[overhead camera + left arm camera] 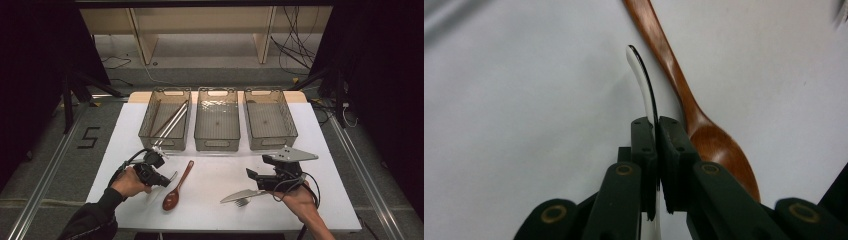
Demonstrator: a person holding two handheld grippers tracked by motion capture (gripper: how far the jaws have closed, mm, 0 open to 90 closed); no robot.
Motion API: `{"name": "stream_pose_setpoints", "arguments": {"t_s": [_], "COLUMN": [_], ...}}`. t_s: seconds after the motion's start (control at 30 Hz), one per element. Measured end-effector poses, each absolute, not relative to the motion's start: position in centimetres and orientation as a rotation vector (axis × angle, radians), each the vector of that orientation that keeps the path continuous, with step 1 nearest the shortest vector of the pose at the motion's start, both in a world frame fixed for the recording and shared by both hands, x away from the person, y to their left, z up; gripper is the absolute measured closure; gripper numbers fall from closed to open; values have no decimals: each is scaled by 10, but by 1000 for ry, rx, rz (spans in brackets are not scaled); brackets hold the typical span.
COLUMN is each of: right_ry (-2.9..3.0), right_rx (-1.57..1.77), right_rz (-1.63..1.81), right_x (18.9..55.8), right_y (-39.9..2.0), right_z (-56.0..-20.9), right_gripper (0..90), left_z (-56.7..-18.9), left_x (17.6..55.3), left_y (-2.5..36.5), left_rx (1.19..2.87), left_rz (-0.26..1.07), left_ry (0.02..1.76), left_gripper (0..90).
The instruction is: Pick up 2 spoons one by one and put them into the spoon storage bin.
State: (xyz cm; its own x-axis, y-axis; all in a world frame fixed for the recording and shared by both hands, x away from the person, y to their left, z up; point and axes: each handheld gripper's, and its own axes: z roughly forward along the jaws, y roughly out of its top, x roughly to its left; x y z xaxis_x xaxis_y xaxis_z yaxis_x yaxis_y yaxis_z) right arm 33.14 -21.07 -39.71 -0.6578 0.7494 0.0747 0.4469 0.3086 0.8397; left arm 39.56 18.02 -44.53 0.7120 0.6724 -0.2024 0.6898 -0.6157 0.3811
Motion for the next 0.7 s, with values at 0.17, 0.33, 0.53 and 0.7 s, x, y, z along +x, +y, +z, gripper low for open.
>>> {"name": "stream_pose_setpoints", "arguments": {"t_s": [0.17, 0.33, 0.53, 0.7], "right_ry": [2250, 2246, 2243, 2240], "right_rx": [1076, 1074, 1074, 1076], "right_rz": [1282, 1283, 1285, 1287], "right_x": [332, 332, 332, 332], "right_y": [-211, -211, -211, -211], "right_z": [-397, -397, -397, -397], "right_gripper": [283, 283, 283, 283], "left_z": [-428, -414, -400, -387], "left_x": [399, 403, 410, 422], "left_y": [184, 183, 176, 170], "left_rx": [2388, 2300, 2227, 2175], "left_rz": [0, 44, 87, 133], "left_ry": [1049, 1024, 1011, 1003], "left_gripper": [855, 855, 854, 854]}}
